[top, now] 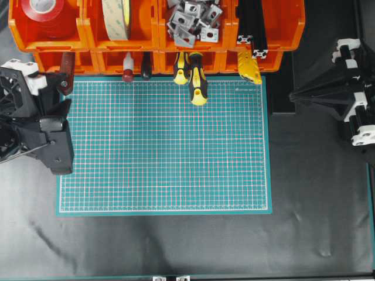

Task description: Pick scraper from container rack with left arm.

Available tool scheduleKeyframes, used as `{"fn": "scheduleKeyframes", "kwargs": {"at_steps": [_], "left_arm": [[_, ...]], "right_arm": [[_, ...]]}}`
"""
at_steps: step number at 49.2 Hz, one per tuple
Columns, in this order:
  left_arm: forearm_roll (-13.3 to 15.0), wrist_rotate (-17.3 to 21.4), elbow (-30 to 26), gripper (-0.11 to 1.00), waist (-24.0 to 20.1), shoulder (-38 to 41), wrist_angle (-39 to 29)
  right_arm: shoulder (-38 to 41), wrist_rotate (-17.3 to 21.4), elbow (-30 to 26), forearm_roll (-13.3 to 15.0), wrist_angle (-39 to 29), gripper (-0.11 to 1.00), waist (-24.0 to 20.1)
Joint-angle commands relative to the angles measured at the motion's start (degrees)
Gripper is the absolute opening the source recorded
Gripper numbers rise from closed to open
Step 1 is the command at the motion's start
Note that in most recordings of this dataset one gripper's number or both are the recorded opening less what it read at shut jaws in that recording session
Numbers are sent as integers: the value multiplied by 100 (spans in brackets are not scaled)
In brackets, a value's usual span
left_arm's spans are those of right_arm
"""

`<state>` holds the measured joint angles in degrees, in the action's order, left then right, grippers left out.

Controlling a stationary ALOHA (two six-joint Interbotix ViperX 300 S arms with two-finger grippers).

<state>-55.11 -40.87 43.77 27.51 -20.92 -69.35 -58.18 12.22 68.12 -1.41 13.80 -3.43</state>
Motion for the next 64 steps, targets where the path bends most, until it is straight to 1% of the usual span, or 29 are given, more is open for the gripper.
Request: {"fn": "scheduleKeyframes", "kwargs": {"at_steps": [1, 4, 5, 11, 16, 20, 25, 28, 35, 45, 51, 54, 57, 59, 64], "left_arm": [[-26, -35, -246, 49, 35, -62, -35], [-26, -18, -369, 31, 114, -79, -62], [-26, -9, -413, 28, 141, -88, -88], [-26, 35, -659, 28, 360, -70, -510], [-26, 88, -879, 26, 677, -70, -958], [-26, 167, -1125, 23, 958, -62, -1354], [-26, 378, -1468, 22, 1336, -44, -1907], [-26, 589, -1740, 21, 1617, -26, -2276], [-26, 1011, -2364, 20, 2057, 70, -2698], [-26, 1687, -3278, 20, 2514, 466, -2786], [-26, 2039, -3902, 20, 2716, 940, -2769], [-26, 2153, -4184, 20, 2751, 1178, -2725], [-26, 2303, -4412, 20, 2751, 1389, -2558], [-26, 2382, -4518, 20, 2733, 1521, -2329], [-26, 2408, -4482, 20, 2619, 1688, -1723]], "right_arm": [[18, 0, -141, -18, 62, 0, -9], [9, 9, -132, -18, 62, 0, -9], [9, 9, -132, -18, 62, 0, -9], [-26, 0, -132, -18, 62, 0, -9], [-70, 0, -132, -18, 62, 0, -9], [-97, 0, -132, -18, 62, 0, -9], [-114, 0, -132, -18, 70, 0, -9], [-114, 0, -132, -18, 62, 0, 0], [-123, 0, -132, -18, 62, 0, -9], [-123, 26, -132, -35, 62, 0, -9], [-149, 149, -132, -70, 9, 0, 0], [-176, 229, -149, -70, -44, 0, -9], [-211, 264, -158, -70, -105, 0, -9], [-237, 264, -158, -70, -158, 0, 0], [-281, 264, -158, -70, -229, 0, -9]]}}
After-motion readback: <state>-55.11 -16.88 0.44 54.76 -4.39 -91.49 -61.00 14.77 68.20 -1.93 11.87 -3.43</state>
